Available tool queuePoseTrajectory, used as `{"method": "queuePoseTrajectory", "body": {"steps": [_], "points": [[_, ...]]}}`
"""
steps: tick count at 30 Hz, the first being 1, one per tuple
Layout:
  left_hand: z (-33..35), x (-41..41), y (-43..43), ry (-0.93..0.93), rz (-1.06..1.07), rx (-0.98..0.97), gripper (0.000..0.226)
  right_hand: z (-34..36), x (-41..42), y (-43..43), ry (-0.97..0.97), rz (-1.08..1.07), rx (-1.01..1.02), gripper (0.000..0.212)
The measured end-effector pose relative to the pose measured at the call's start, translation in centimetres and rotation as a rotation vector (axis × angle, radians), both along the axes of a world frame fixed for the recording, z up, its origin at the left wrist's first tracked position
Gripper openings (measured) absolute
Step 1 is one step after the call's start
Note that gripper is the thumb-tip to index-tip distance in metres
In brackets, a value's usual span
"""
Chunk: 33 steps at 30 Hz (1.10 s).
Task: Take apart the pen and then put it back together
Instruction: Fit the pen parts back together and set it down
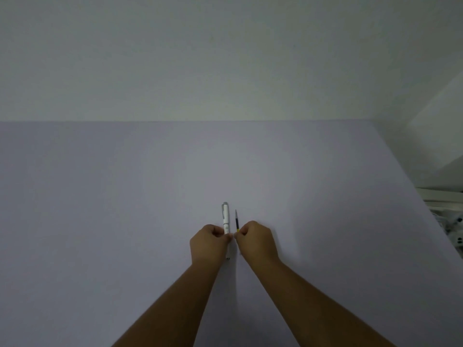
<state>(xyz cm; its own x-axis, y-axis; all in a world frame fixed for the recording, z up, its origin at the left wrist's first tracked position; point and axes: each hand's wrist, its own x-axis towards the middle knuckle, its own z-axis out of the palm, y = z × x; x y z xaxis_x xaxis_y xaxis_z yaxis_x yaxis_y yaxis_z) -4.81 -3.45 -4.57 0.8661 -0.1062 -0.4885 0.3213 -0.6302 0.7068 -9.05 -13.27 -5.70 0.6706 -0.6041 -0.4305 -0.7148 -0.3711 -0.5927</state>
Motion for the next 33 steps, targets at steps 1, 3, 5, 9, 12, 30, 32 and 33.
{"method": "queuePoseTrajectory", "body": {"steps": [1,3,5,9,12,30,32,33], "points": [[-0.02,0.03,0.00,0.000,-0.004,0.009,0.017,0.01,-0.04,0.00,-0.002,0.001,0.002,0.019],[-0.04,0.08,0.02,-0.001,-0.012,0.019,0.019,0.03,-0.10,0.01,-0.006,0.006,0.002,0.019],[-0.06,0.12,0.04,-0.003,-0.018,0.025,0.021,-0.02,-0.14,0.00,-0.008,0.010,0.001,0.020],[-0.12,0.16,0.08,-0.011,-0.019,0.027,0.020,-0.09,-0.23,-0.04,-0.018,0.011,0.008,0.020],[-0.21,0.19,0.12,-0.009,-0.022,0.025,0.021,-0.12,-0.28,-0.11,-0.026,0.010,0.009,0.020],[-0.60,0.29,0.59,-0.019,-0.037,0.032,0.022,-0.16,-0.52,0.03,-0.049,0.003,-0.007,0.022],[-0.60,0.30,0.60,-0.026,-0.049,0.037,0.022,-0.09,-0.53,0.02,-0.054,0.003,-0.002,0.021],[-0.72,0.30,0.63,-0.034,-0.054,0.039,0.022,-0.14,-0.57,0.02,-0.060,0.002,-0.003,0.022]]}}
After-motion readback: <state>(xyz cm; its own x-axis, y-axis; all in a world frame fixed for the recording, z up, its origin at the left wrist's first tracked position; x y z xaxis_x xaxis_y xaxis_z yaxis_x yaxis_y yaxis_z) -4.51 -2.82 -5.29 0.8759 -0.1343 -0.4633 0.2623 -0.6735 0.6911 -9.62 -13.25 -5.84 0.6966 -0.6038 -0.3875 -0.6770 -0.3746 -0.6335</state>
